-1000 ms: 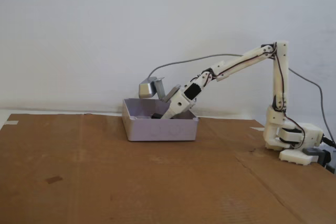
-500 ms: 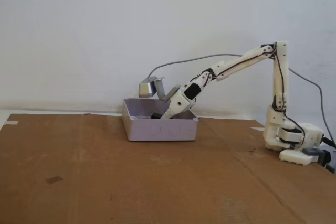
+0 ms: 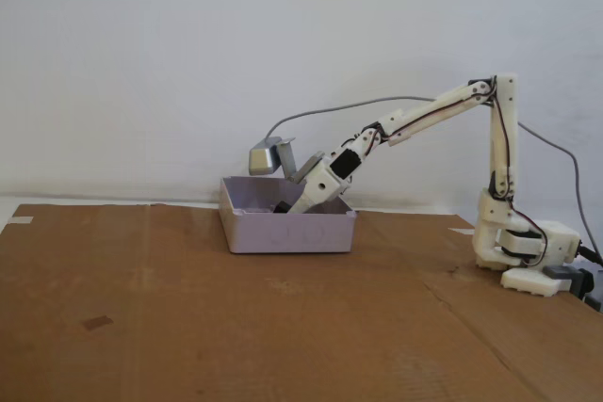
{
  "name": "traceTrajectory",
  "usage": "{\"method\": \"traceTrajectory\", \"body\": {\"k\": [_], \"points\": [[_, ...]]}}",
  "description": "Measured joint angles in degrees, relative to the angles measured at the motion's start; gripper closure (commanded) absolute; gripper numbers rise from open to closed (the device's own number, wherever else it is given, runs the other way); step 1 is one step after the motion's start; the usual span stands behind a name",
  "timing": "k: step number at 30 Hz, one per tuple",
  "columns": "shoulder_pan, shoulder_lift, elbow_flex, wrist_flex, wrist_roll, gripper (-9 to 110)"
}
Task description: Grasp a block and put it in the box.
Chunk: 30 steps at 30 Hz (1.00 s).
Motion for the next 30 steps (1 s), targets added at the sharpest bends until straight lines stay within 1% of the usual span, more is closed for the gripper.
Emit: {"method": "traceTrajectory", "body": {"k": [13,19,30], "points": [[0.00,0.00,0.00,0.00,0.00,82],[0.00,0.00,0.00,0.00,0.00,71],[0.00,0.00,0.00,0.00,0.00,70]]}}
